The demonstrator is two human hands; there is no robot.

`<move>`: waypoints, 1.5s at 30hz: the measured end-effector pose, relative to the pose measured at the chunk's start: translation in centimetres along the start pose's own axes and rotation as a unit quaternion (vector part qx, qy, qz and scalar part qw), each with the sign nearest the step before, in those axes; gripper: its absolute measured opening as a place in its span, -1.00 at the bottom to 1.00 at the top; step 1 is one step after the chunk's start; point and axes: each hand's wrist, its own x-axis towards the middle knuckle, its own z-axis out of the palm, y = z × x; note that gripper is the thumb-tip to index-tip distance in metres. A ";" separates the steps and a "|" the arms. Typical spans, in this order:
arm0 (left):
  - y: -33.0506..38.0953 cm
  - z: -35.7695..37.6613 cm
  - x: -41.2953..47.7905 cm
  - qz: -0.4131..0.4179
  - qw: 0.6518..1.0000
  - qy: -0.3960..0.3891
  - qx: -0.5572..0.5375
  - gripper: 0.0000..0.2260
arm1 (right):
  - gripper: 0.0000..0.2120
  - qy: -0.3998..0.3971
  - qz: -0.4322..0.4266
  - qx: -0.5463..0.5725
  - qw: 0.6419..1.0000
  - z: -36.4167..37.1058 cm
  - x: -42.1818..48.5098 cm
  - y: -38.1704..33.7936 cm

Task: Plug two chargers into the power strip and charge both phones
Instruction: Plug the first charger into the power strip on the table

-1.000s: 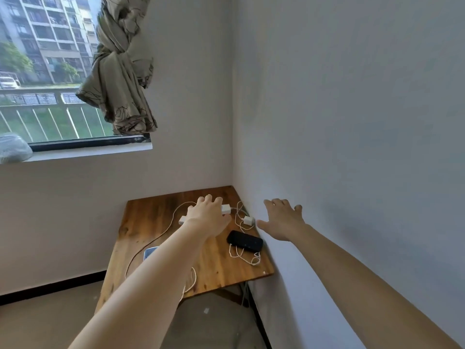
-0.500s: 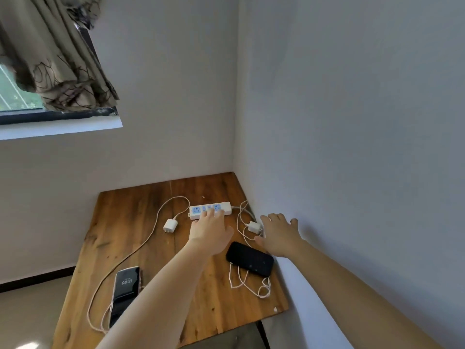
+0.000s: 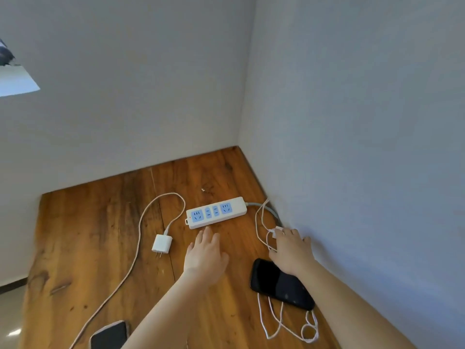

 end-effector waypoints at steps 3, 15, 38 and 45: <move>-1.3 1.7 2.4 0.013 1.000 -0.001 0.015 -0.43 | -0.51 0.030 0.021 -0.045 0.998 1.5 2.4 0.4; -3.3 2.4 8.2 0.018 0.996 0.007 0.086 -0.40 | -0.66 -0.008 -0.012 -0.157 0.987 4.1 7.3 0.5; -2.4 0.9 9.1 0.030 0.999 -0.012 0.043 -0.40 | -0.62 -0.037 -0.062 0.391 0.918 -1.8 14.1 -5.5; -3.4 1.3 9.4 0.024 0.999 -0.022 0.035 -0.40 | -0.58 -0.077 -0.100 0.318 0.940 -2.1 16.1 -6.7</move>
